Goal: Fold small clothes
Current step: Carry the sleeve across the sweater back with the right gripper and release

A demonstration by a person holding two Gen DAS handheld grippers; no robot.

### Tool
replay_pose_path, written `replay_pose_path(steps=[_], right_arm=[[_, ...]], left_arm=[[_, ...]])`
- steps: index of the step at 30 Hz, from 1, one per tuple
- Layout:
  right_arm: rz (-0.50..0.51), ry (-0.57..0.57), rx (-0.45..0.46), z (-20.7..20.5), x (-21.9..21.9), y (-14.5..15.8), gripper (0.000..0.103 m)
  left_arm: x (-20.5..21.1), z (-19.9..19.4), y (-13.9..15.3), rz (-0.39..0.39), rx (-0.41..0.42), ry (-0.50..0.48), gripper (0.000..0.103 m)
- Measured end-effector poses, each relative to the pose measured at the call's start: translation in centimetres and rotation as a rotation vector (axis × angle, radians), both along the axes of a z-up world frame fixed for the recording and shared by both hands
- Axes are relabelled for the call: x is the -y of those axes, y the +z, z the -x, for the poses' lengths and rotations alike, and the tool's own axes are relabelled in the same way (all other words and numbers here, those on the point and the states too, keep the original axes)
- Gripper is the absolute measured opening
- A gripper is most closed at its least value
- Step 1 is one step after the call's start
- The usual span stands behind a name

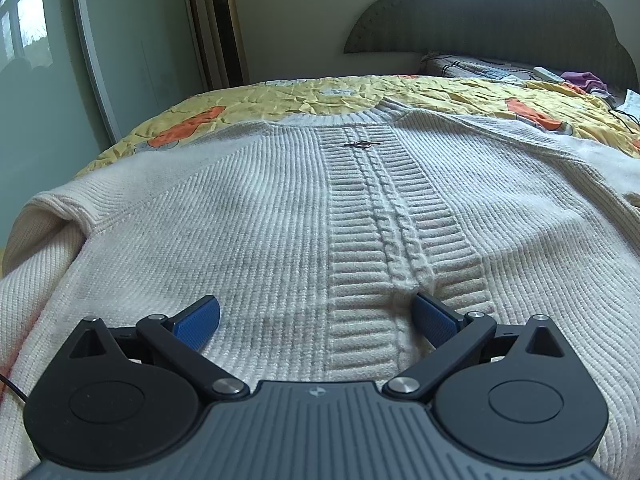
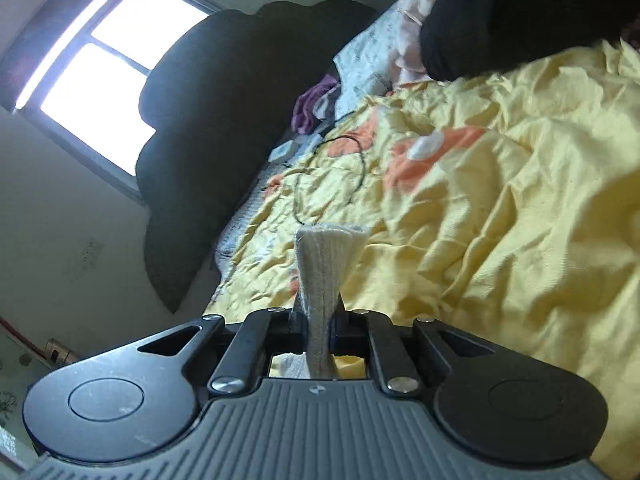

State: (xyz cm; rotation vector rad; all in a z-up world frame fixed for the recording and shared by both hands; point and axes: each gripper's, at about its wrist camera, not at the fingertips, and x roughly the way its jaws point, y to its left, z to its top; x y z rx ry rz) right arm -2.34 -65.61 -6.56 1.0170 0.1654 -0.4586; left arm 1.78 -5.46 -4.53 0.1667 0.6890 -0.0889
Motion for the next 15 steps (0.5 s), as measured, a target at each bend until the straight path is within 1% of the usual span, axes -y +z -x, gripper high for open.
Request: replay_pose_path(steps=[4, 7, 10, 15], right_arm=[[0.016, 0.116, 0.080, 0.1, -3.0, 2.6, 0.013], [0.003, 0.231, 0.120, -0.8, -6.2, 3.7, 0.013], [-0.019, 0.340, 0.141, -2.4, -9.8, 3.9, 0.013], [-0.082, 0.470, 0.127, -5.3, -15.1, 2.7, 0.013]], left_arm=[[0.0, 0.0, 0.7, -0.012, -0.023, -0.042, 0.103], [-0.6, -0.4, 1.8, 0.004, -0.043, -0.069, 0.103], [-1.8, -1.0, 3.2, 0.029, -0.011, -0.040, 0.103], [-3.9, -2.7, 4.3, 0.015, 0.053, 0.033, 0.103]])
